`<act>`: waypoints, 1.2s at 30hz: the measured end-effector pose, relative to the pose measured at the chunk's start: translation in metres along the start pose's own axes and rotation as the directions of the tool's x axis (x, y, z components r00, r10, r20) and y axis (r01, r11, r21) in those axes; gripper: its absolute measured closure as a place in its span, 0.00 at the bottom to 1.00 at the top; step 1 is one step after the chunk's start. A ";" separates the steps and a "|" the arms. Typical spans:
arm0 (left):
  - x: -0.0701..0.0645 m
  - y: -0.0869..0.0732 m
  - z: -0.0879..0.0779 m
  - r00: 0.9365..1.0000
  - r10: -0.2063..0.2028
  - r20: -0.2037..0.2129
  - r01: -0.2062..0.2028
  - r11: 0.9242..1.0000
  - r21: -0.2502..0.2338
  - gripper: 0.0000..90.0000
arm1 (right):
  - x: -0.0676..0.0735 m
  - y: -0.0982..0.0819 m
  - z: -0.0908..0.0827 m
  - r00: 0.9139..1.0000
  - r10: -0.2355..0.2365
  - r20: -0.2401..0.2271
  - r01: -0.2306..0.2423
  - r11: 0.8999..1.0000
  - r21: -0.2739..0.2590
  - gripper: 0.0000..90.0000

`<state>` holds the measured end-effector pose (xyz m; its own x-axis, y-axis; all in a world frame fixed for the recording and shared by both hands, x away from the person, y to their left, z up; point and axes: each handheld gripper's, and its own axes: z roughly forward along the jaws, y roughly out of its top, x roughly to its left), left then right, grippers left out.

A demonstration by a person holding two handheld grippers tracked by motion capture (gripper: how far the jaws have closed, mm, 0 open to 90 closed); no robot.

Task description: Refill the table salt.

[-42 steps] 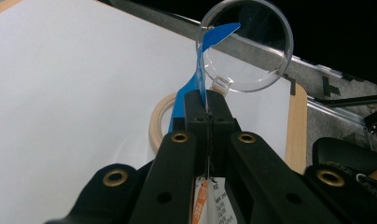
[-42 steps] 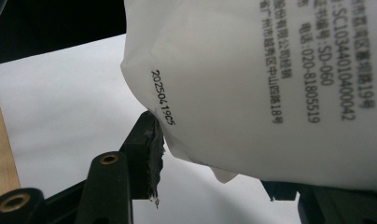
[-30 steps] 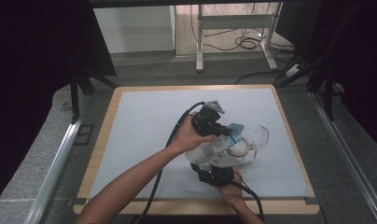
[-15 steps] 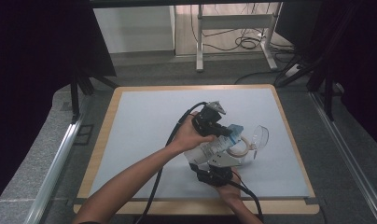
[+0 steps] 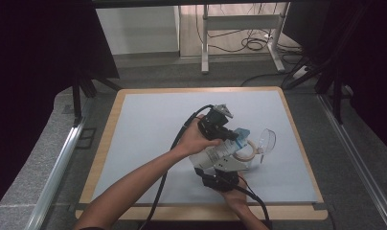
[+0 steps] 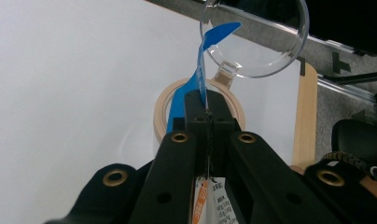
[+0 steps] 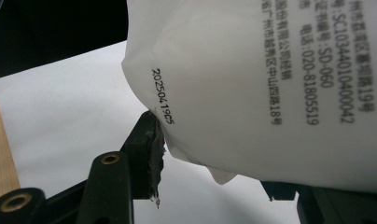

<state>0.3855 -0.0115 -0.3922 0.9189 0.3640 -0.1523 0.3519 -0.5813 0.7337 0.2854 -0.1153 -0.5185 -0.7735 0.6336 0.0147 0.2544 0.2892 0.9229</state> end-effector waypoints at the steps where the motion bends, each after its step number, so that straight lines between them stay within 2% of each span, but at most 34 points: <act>1: 0.000 0.000 0.000 1.000 -0.002 0.001 0.002 1.000 0.001 1.00 | 0.000 0.000 0.000 1.000 0.001 0.001 -0.001 1.000 -0.001 0.54; 14: 0.000 0.011 0.002 1.000 0.011 -0.012 -0.010 0.999 0.053 1.00 | -0.001 0.006 -0.002 0.999 0.043 -0.025 -0.044 0.999 -0.025 0.54; 28: 0.003 0.016 0.005 1.000 0.017 -0.016 -0.016 0.996 0.086 1.00 | -0.002 0.012 0.000 0.995 0.087 -0.047 -0.088 0.995 -0.037 0.54; 36: 0.002 0.021 0.007 1.000 0.022 -0.016 -0.020 0.994 0.105 1.00 | -0.003 0.014 -0.001 0.995 0.090 -0.046 -0.092 0.995 -0.044 0.54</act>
<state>0.3964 -0.0279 -0.3817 0.9234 0.3627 -0.1252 0.3498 -0.6614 0.6634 0.2911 -0.1136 -0.5049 -0.7732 0.6236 0.1152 0.2987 0.1979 0.9336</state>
